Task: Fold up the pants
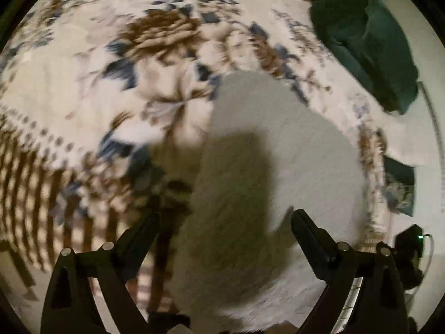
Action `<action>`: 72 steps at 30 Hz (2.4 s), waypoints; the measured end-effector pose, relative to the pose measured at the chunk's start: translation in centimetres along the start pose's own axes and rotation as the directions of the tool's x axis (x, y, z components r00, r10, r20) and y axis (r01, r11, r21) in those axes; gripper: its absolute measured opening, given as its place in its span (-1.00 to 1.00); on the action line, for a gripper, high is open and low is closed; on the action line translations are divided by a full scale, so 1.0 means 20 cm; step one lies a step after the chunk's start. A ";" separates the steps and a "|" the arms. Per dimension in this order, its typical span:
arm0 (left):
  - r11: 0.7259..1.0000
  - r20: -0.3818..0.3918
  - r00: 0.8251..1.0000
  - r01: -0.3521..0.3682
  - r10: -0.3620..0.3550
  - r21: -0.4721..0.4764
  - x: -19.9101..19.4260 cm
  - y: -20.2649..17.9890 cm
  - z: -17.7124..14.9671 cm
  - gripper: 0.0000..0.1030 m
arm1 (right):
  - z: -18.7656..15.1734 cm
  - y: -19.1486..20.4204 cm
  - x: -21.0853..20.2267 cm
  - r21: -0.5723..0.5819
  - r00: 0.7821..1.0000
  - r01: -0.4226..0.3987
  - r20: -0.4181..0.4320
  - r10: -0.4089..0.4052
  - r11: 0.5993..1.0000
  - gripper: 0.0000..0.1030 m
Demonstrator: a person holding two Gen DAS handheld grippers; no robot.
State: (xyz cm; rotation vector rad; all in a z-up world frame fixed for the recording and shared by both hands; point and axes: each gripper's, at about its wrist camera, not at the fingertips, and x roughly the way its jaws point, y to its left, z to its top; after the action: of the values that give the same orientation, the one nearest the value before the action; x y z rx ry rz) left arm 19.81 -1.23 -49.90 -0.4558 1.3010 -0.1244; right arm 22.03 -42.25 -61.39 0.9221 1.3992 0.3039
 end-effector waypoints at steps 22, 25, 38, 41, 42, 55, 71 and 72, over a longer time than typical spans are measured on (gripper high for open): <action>0.957 -0.063 0.960 0.265 -0.274 -0.119 0.36 0.22 0.11 0.99 | 0.31 0.00 0.58 0.043 0.968 -0.201 -0.145 0.206 0.979 1.00; 0.946 -0.058 0.951 0.293 -0.303 -0.139 0.38 0.22 0.13 0.84 | 0.34 0.00 0.62 0.053 0.955 -0.238 -0.171 0.243 0.970 1.00; 0.926 0.034 0.931 0.365 -0.364 -0.099 0.04 0.11 0.24 -0.28 | 0.28 0.35 0.55 -0.054 0.962 -0.246 -0.137 0.237 0.968 -0.13; 0.918 0.085 0.922 0.386 -0.379 -0.091 -0.08 0.11 0.36 -0.28 | 0.32 0.50 0.52 -0.081 0.963 -0.249 -0.127 0.238 0.965 -0.14; 0.917 0.099 0.919 0.389 -0.381 -0.088 -0.11 0.11 0.40 -0.28 | 0.35 0.55 0.51 -0.089 0.963 -0.251 -0.124 0.240 0.964 -0.14; 0.918 0.228 0.898 0.394 -0.375 -0.042 -0.22 0.51 1.73 -0.28 | 1.13 1.50 0.89 -0.186 0.962 -0.274 -0.059 0.267 0.944 -0.14; 0.954 0.129 0.948 0.297 -0.290 -0.041 0.34 1.07 2.50 0.15 | 1.91 1.82 1.87 -0.183 0.990 -0.143 -0.035 0.139 0.973 -0.11; 0.958 0.126 0.952 0.285 -0.278 -0.039 0.34 1.07 2.48 0.31 | 1.91 1.80 1.87 -0.188 0.993 -0.120 -0.032 0.116 0.975 -0.01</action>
State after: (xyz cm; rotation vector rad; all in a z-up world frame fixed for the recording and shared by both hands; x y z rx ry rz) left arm 65.24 28.54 -54.83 -0.6876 1.1185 -0.2952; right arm 76.49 -8.19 -66.09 0.8473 1.3121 0.5286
